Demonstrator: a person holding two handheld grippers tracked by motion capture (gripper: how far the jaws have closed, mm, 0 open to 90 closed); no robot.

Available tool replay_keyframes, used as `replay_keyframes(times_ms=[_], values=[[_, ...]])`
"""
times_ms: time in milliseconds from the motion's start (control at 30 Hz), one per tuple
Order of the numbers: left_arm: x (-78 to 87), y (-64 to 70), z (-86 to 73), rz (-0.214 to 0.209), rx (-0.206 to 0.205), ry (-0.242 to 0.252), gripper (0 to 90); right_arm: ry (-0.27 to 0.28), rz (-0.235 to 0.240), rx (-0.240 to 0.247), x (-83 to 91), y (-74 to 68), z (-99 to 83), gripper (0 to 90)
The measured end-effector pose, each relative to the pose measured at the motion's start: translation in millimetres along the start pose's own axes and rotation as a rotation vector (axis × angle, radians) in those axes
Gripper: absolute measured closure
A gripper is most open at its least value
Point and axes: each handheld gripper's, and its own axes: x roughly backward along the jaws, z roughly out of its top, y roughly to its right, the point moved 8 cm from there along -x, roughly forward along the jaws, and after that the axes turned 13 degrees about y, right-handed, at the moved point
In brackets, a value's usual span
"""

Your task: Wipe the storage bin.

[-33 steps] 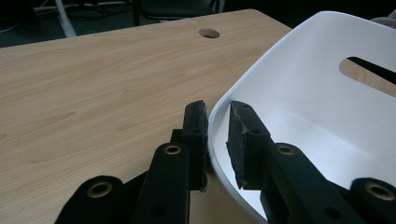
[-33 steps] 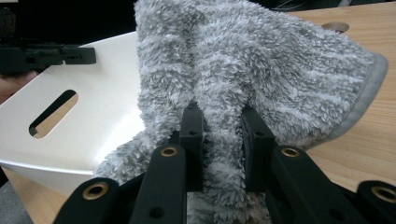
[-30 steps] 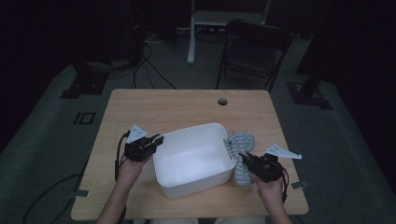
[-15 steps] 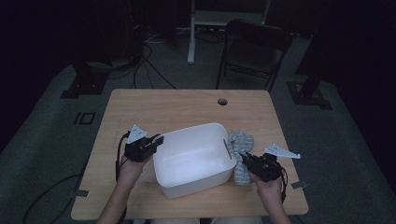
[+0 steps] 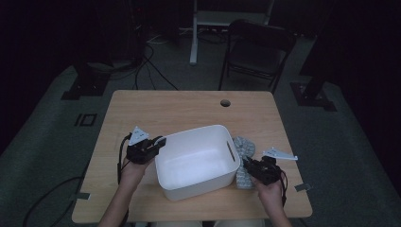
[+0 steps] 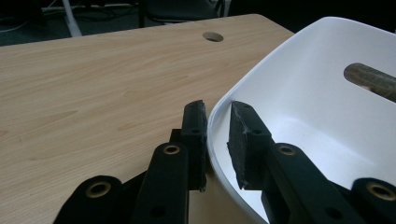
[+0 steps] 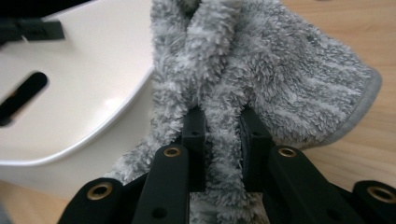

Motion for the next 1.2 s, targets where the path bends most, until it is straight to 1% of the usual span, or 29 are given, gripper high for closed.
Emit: replay_keyframes(times_ms=[33,100,133,200,233,267,300,333,400,433,500,633,800,967,1033,1067,1100,1133,1200], values=[[-0.1,0.3,-0.1,-0.002,0.001,0.000,76.5,-0.001,0.007,-0.014,0.1,0.7,0.9,76.5],[-0.6,0.8,0.0,-0.005,0.000,0.001,76.5,0.009,0.008,-0.010,1.1,0.7,5.3,76.4],[-0.7,1.0,0.0,-0.007,0.000,0.001,76.5,0.019,0.017,-0.024,1.6,1.2,7.9,76.4],[-1.0,1.5,-0.1,-0.012,0.001,0.001,76.5,0.053,0.037,-0.057,4.8,2.3,16.8,76.3],[-1.1,1.9,-0.2,-0.016,0.001,0.000,76.4,0.081,0.049,-0.066,6.9,2.5,23.0,76.3],[-1.4,2.3,-0.2,-0.020,0.004,0.001,76.2,0.103,0.056,-0.065,8.9,2.0,29.3,76.3],[-1.7,2.6,-0.3,-0.022,0.007,0.001,76.1,0.116,0.066,-0.055,9.7,0.2,34.7,76.2],[-1.9,3.0,-0.2,-0.020,0.009,0.002,76.1,0.122,0.067,-0.039,9.1,-1.7,38.3,76.2],[-2.0,3.2,-0.2,-0.018,0.007,0.001,76.2,0.106,0.050,-0.009,4.0,-4.5,39.6,76.3],[-2.0,3.3,-0.2,-0.016,0.009,0.003,76.2,0.104,0.054,-0.010,2.0,-5.0,39.2,76.3],[-2.0,3.1,-0.3,-0.015,0.007,0.003,76.2,0.089,0.040,-0.013,-0.7,-1.3,36.8,76.4],[-2.3,3.4,-0.2,-0.007,0.005,0.001,76.2,0.088,0.055,-0.050,-6.3,1.2,30.5,76.7],[-2.5,3.6,-0.1,-0.003,0.008,0.002,76.2,0.088,0.050,-0.044,-8.4,0.8,29.1,77.0],[-2.6,3.7,-0.1,-0.001,0.009,0.002,76.2,0.079,0.058,-0.057,-9.8,2.3,27.6,77.1],[-2.6,3.6,-0.1,0.000,0.008,0.001,76.1,0.084,0.063,-0.068,-10.6,3.1,26.5,77.1],[-2.7,3.6,-0.1,-0.001,0.008,0.001,76.2,0.073,0.058,-0.065,-11.5,4.1,25.3,77.1],[-2.6,3.6,-0.1,-0.001,0.008,0.001,76.1,0.076,0.066,-0.071,-11.9,4.6,24.7,77.1],[-2.6,3.5,-0.1,-0.001,0.006,0.000,76.1,0.080,0.079,-0.091,-12.2,5.5,23.5,77.1],[-2.7,3.5,-0.2,-0.006,0.011,0.002,76.1,0.061,0.085,-0.102,-14.7,9.2,20.3,77.1]])
